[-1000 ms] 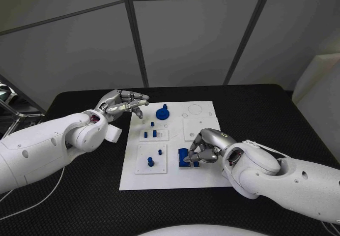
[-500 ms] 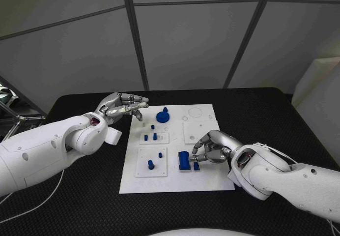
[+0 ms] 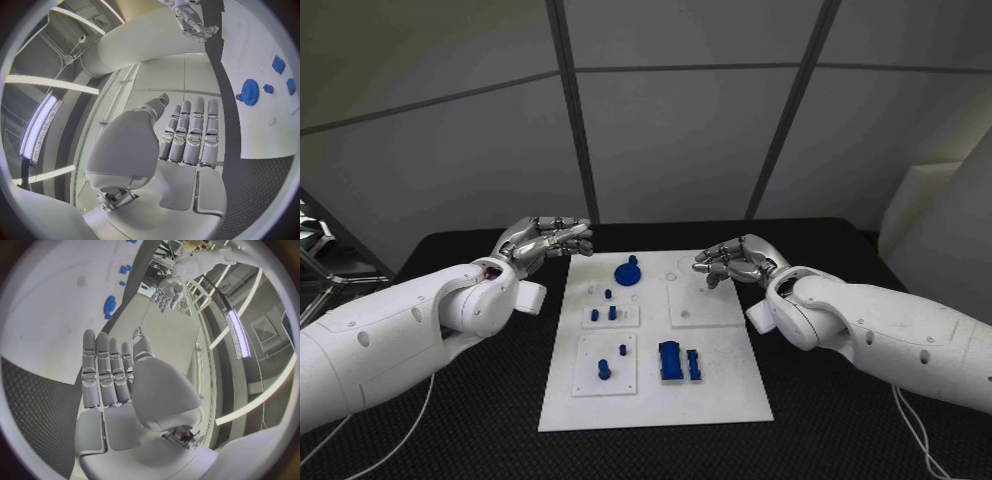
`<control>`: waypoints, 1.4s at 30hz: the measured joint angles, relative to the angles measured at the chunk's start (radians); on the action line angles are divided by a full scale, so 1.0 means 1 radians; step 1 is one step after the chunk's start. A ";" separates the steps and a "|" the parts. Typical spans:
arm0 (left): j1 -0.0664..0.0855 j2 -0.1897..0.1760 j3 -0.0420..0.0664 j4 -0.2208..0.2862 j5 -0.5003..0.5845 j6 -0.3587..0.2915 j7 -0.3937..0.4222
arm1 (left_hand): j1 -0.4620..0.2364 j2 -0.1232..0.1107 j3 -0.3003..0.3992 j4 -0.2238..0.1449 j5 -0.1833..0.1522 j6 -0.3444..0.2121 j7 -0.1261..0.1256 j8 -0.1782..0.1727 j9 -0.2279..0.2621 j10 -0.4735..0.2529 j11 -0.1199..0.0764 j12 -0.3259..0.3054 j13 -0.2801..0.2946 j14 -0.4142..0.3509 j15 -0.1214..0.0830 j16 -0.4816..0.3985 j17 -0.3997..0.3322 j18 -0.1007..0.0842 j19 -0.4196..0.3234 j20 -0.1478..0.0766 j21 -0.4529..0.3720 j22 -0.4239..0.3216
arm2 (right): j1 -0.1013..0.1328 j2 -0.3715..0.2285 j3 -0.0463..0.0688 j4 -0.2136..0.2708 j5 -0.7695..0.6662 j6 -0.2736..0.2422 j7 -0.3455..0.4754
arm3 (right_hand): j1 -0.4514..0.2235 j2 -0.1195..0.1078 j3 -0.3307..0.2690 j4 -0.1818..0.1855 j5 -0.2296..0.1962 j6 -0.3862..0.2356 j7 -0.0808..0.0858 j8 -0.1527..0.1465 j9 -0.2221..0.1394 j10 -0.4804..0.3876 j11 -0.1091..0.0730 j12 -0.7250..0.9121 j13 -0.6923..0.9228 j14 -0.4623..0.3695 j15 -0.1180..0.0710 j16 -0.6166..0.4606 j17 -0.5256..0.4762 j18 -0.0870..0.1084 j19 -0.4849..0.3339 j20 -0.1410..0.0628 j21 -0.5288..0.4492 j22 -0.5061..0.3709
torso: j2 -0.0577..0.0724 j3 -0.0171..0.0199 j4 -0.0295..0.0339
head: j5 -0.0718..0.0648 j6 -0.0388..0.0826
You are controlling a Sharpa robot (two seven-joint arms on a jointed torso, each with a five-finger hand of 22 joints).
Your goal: Assemble the parts on the task board
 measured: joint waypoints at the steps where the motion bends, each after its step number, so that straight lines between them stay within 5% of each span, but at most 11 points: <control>1: 0.000 0.011 0.000 -0.017 0.011 -0.006 0.003 | 0.000 0.000 -0.004 0.004 0.000 -0.008 0.000 0.000 -0.004 -0.005 -0.003 -0.006 -0.007 -0.024 0.005 -0.033 -0.019 0.000 -0.031 0.008 -0.031 -0.023 | 0.005 0.021 0.000 -0.038 0.036 0.011 0.020 | 0.001 0.011 -0.009 -0.016 0.000 -0.004 0.004 0.000 -0.028 0.010 0.010 -0.033 -0.047 -0.007 0.012 -0.050 -0.042 0.000 -0.011 0.011 -0.043 -0.036 | -0.007 -0.0019 0.0000 | 0.000 0.010; 4: 0.000 0.050 0.000 -0.073 0.046 -0.027 0.013 | -0.001 0.002 -0.014 0.015 0.000 -0.022 0.002 0.000 -0.016 -0.027 -0.009 -0.017 -0.025 -0.077 0.006 -0.101 -0.062 0.000 -0.088 0.030 -0.091 -0.071 | 0.017 0.079 0.001 -0.156 0.140 0.047 0.075 | -0.009 0.030 -0.023 -0.038 0.000 -0.021 -0.001 0.000 -0.076 -0.003 0.023 -0.091 -0.122 -0.041 0.043 -0.147 -0.116 0.000 -0.035 0.035 -0.113 -0.094 | -0.019 -0.0053 -0.0002 | 0.000 0.037; 11: 0.000 0.133 0.000 -0.192 0.108 -0.089 0.040 | -0.017 0.009 -0.051 0.051 -0.004 -0.049 -0.003 0.000 -0.049 -0.094 -0.033 -0.029 -0.066 -0.137 -0.010 -0.201 -0.159 0.001 -0.150 0.077 -0.182 -0.164 | 0.025 0.183 0.001 -0.334 0.279 0.119 0.152 | -0.061 0.082 -0.046 -0.110 0.000 -0.032 0.006 0.000 -0.202 -0.002 0.027 -0.167 -0.275 -0.044 0.055 -0.325 -0.278 0.000 -0.091 0.069 -0.286 -0.253 | -0.037 -0.0071 -0.0035 | 0.013 0.075; 17: -0.005 0.159 0.000 -0.220 0.137 -0.131 0.059 | -0.017 0.010 -0.070 0.053 -0.004 -0.060 -0.006 0.000 -0.067 -0.125 -0.033 -0.029 -0.069 -0.167 -0.007 -0.202 -0.208 0.001 -0.162 0.090 -0.197 -0.210 | 0.027 0.217 0.001 -0.382 0.324 0.160 0.182 | -0.107 0.095 -0.043 -0.159 0.000 -0.031 0.006 0.000 -0.266 -0.008 0.027 -0.167 -0.339 -0.022 0.055 -0.380 -0.349 0.000 -0.102 0.080 -0.304 -0.345 | -0.040 -0.0059 -0.0039 | 0.018 0.089; 20: -0.007 0.156 -0.001 -0.216 0.137 -0.132 0.057 | -0.152 0.024 -0.107 0.041 -0.020 -0.158 -0.019 -0.023 -0.082 -0.225 -0.043 -0.053 -0.089 -0.249 -0.018 -0.225 -0.231 0.001 -0.228 0.062 -0.218 -0.253 | 0.026 0.214 -0.001 -0.376 0.324 0.159 0.180 | -0.248 0.075 -0.006 -0.147 -0.027 -0.131 -0.008 -0.021 -0.282 -0.115 0.016 -0.192 -0.362 -0.118 0.046 -0.403 -0.376 0.000 -0.195 0.057 -0.328 -0.382 | -0.041 -0.0059 -0.0039 | 0.018 0.088; 26: -0.013 0.134 -0.013 -0.153 0.136 -0.154 0.057 | -0.412 0.072 -0.170 -0.009 -0.039 -0.334 -0.048 -0.050 -0.137 -0.407 -0.099 -0.080 -0.117 -0.401 -0.073 -0.247 -0.272 0.001 -0.349 0.007 -0.244 -0.330 | 0.023 0.186 -0.013 -0.313 0.330 0.137 0.181 | -0.503 0.038 0.067 -0.116 -0.073 -0.320 -0.036 -0.045 -0.311 -0.315 -0.010 -0.215 -0.390 -0.314 -0.003 -0.426 -0.420 -0.025 -0.366 0.011 -0.349 -0.443 | -0.055 -0.0028 -0.0037 | 0.028 0.062; 31: -0.022 0.096 -0.033 -0.031 0.134 -0.222 0.067 | -0.596 0.105 -0.213 -0.041 -0.042 -0.457 -0.099 -0.055 -0.157 -0.536 -0.124 -0.090 -0.127 -0.508 -0.096 -0.254 -0.300 -0.001 -0.435 -0.032 -0.252 -0.385 | 0.023 0.139 -0.034 -0.191 0.355 0.076 0.198 | -0.684 0.011 0.118 -0.092 -0.105 -0.454 -0.072 -0.055 -0.359 -0.457 -0.059 -0.223 -0.399 -0.453 -0.034 -0.437 -0.436 -0.049 -0.486 -0.020 -0.357 -0.486 | -0.075 0.0025 -0.0018 | 0.037 0.037; 36: -0.038 0.048 -0.060 0.122 0.132 -0.334 0.090 | -0.737 0.119 -0.247 -0.053 -0.046 -0.552 -0.123 -0.059 -0.166 -0.635 -0.134 -0.095 -0.129 -0.590 -0.105 -0.259 -0.322 -0.002 -0.501 -0.062 -0.255 -0.427 | 0.022 0.077 -0.061 -0.034 0.402 -0.026 0.233 | -0.828 -0.014 0.163 -0.047 -0.130 -0.560 -0.112 -0.057 -0.381 -0.569 -0.084 -0.228 -0.403 -0.563 -0.048 -0.438 -0.443 -0.058 -0.582 -0.045 -0.362 -0.520 | -0.084 0.0046 -0.0011 | 0.040 0.032; 42: -0.051 0.007 -0.081 0.260 0.127 -0.480 0.122 | -0.870 0.126 -0.280 -0.060 -0.046 -0.642 -0.134 -0.059 -0.169 -0.727 -0.139 -0.095 -0.131 -0.667 -0.110 -0.259 -0.377 -0.002 -0.561 -0.091 -0.255 -0.466 | 0.019 0.014 -0.089 0.133 0.472 -0.172 0.287 | -0.967 -0.069 0.197 -0.012 -0.169 -0.662 -0.133 -0.057 -0.392 -0.677 -0.096 -0.228 -0.404 -0.669 -0.054 -0.442 -0.445 -0.087 -0.674 -0.084 -0.362 -0.553 | -0.087 0.0052 -0.0007 | 0.040 0.031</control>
